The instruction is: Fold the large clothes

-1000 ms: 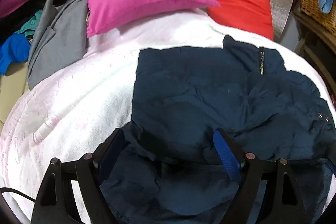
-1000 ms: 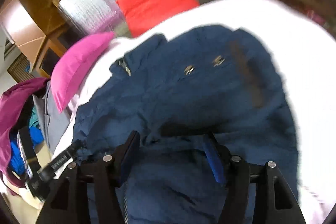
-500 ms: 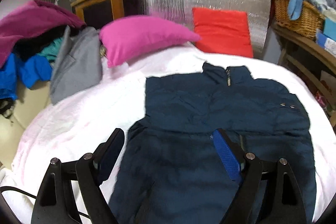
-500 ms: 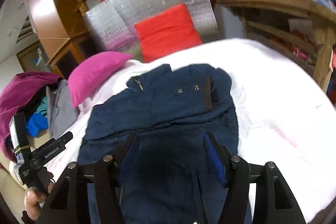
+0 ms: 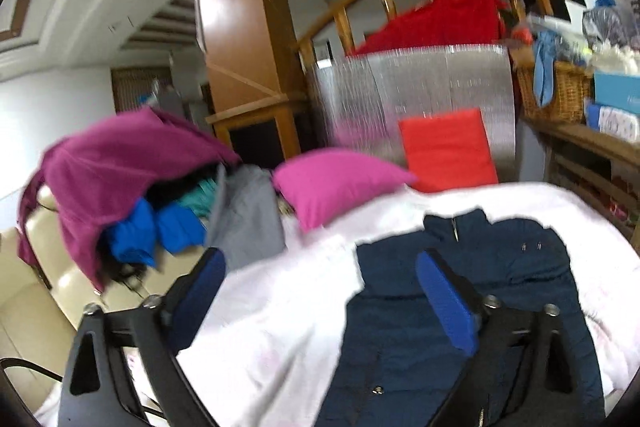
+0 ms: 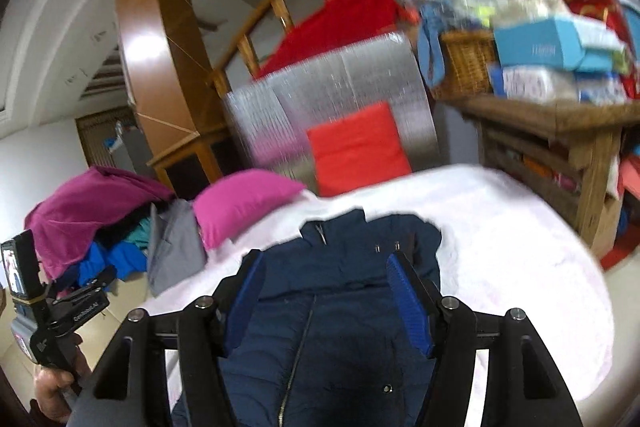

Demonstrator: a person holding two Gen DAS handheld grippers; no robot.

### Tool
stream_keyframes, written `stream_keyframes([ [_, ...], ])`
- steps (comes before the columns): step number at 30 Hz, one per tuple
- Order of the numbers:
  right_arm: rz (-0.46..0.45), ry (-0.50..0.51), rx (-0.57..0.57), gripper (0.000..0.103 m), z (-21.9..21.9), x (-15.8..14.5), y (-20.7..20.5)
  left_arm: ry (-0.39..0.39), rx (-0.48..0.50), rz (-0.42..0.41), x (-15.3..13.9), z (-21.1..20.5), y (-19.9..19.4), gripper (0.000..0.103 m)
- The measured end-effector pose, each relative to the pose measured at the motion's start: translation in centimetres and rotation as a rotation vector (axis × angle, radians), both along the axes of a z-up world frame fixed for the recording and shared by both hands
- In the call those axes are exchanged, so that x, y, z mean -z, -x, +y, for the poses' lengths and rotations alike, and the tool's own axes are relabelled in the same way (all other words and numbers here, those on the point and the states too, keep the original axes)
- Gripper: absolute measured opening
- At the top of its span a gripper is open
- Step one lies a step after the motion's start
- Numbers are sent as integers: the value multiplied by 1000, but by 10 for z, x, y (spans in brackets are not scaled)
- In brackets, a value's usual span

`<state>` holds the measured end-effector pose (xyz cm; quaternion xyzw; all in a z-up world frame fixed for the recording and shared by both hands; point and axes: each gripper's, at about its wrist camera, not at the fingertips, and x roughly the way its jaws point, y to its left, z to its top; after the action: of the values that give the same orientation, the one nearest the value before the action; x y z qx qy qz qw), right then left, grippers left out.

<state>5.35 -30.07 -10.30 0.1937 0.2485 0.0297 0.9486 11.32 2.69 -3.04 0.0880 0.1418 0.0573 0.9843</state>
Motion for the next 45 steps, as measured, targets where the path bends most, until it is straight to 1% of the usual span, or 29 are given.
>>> stream_keyframes([
  [3, -64, 7, 11, 70, -4, -29, 29, -6, -7, -62, -22, 8, 31, 99],
  [8, -137, 32, 29, 72, -12, -65, 72, -7, -7, -110, -48, 17, 73, 100],
  [11, -162, 48, 35, 75, -15, -79, 94, -15, 11, -120, -56, 17, 90, 100],
  [12, -170, 53, 37, 76, -16, -83, 102, -24, 15, -123, -58, 16, 96, 101],
  [15, -168, 68, 29, 77, -17, -90, 118, -61, 26, -122, -59, 8, 111, 101],
  [18, -150, 89, 19, 77, -15, -87, 129, -95, 46, -98, -56, 0, 123, 101],
  [25, -104, 125, -15, 77, -14, -67, 146, -101, 104, -12, -40, -11, 136, 102],
  [30, -81, 155, -23, 77, -14, -56, 150, -130, 87, 21, -25, -16, 137, 102],
  [32, -71, 162, -27, 77, -14, -52, 150, -130, 82, 38, -20, -15, 135, 102],
  [45, 29, 167, -44, 77, -8, -18, 137, -155, 36, 140, 18, -6, 120, 102],
])
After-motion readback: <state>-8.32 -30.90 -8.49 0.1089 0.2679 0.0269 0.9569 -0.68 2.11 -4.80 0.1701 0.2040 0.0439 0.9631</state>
